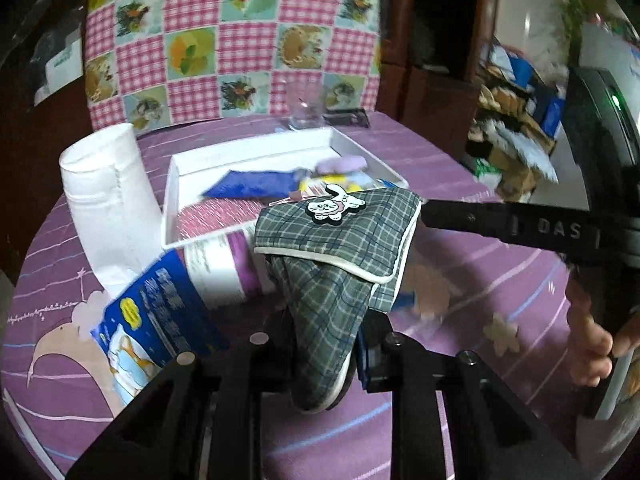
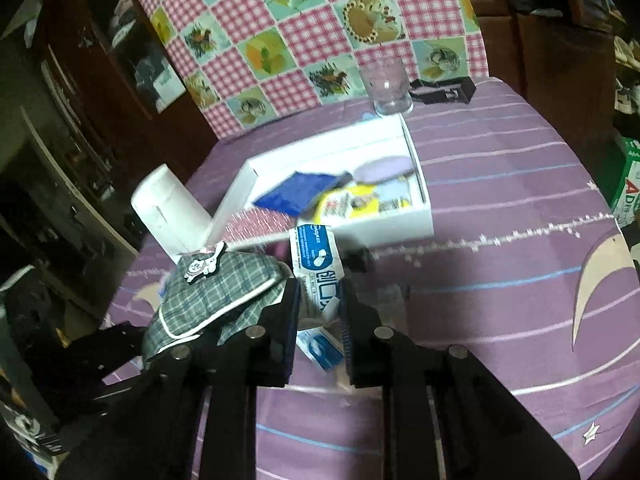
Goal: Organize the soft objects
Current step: 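Carry the plaid cloth and white-blue packet into the box and open both grippers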
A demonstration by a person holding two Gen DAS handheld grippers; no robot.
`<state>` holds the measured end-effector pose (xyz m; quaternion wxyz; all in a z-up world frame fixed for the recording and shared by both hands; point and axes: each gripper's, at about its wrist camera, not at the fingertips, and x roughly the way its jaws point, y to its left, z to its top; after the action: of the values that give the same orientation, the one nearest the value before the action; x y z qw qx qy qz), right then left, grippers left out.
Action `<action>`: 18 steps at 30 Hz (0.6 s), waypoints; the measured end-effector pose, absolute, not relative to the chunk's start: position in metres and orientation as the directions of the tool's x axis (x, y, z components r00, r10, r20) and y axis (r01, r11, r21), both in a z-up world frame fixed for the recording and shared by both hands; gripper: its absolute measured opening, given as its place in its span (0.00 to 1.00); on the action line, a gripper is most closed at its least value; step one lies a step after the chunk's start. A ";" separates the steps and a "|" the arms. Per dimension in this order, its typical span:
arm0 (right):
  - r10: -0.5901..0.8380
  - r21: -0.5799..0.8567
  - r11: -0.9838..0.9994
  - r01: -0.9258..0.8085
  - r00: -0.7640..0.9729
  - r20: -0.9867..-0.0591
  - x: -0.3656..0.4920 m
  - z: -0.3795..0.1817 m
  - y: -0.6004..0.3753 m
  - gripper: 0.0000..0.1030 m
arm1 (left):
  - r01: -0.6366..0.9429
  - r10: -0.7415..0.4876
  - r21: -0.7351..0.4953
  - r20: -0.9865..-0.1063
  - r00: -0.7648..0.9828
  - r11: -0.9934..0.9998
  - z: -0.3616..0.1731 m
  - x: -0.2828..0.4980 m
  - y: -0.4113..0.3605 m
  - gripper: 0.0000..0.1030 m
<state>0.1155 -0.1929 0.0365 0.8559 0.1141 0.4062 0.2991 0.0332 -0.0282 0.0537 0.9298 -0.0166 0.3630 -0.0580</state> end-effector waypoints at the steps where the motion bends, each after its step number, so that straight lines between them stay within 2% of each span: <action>1: 0.611 0.445 0.791 -0.420 0.491 -0.621 0.119 0.042 -0.192 0.20 | 0.089 -0.119 -0.079 -0.668 0.734 0.993 0.059 0.035 -0.025 0.20; 12: 0.613 0.498 0.790 -0.358 0.509 -0.605 0.175 0.086 -0.165 0.20 | -0.004 -0.061 -0.101 -0.636 0.769 0.995 0.113 0.084 -0.004 0.20; 18: 0.626 0.543 0.775 -0.322 0.508 -0.592 0.204 0.080 -0.158 0.20 | -0.059 -0.042 -0.139 -0.632 0.773 0.989 0.106 0.116 0.009 0.20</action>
<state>0.2045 -0.1577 0.0804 0.8482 0.1852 0.4100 0.2795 0.1163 0.0086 0.1058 0.9386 -0.0755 0.3365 0.0046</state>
